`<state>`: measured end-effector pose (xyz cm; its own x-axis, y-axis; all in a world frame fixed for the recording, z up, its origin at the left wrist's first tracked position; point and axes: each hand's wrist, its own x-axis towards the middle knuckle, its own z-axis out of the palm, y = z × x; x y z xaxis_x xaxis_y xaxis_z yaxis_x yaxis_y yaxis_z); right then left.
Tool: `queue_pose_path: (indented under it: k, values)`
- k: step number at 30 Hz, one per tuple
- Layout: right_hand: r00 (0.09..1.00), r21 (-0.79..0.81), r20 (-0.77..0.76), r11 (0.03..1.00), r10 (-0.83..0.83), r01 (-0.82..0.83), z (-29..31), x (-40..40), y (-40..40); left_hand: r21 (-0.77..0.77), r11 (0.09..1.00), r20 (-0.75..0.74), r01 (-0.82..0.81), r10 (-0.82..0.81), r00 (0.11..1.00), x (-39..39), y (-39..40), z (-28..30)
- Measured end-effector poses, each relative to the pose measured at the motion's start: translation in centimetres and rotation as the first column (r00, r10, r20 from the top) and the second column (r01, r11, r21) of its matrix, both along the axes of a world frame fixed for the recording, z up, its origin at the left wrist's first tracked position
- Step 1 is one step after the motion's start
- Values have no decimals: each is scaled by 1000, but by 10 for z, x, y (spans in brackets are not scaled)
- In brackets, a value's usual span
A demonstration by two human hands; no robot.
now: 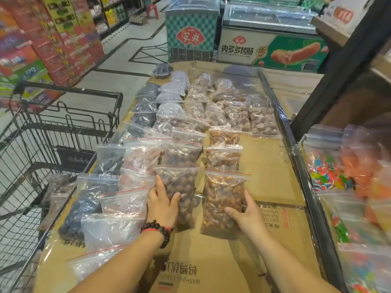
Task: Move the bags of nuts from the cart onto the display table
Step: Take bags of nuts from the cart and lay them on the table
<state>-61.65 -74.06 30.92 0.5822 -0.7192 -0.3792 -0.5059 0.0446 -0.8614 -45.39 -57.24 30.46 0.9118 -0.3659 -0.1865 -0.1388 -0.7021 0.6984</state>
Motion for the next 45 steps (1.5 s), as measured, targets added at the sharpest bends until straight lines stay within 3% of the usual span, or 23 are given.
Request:
queue_pose_path:
  k: [8,11,16,21,25,30,35,39,45]
  values:
    - [994,-64,-103,998,-35,28,1,-5,10,78,997,-72,14,-9,997,5,-4,4]
    - [983,-185,-176,983,-42,9,13,-13,16,128,990,-100,50,-37,994,0,-2,22]
    - [952,-309,-279,928,122,-210,62,-28,24,250,941,20,227,-239,971,-18,0,73]
    - [862,-526,-392,691,321,-496,130,-13,43,343,846,31,409,-445,895,-27,16,137]
    - [811,-681,-424,448,404,-580,172,17,78,423,818,101,389,-469,877,-27,60,174]
    - [738,-732,-447,267,506,-626,203,66,149,480,824,180,300,-427,886,-10,145,207]
    - [633,-725,-488,125,601,-677,202,126,255,469,867,262,168,-318,911,19,262,222]
    - [560,-722,-500,39,660,-691,193,180,359,509,856,246,92,-247,937,50,372,219]
    - [542,-706,-511,35,667,-708,161,238,472,537,836,186,108,-242,952,105,496,205]
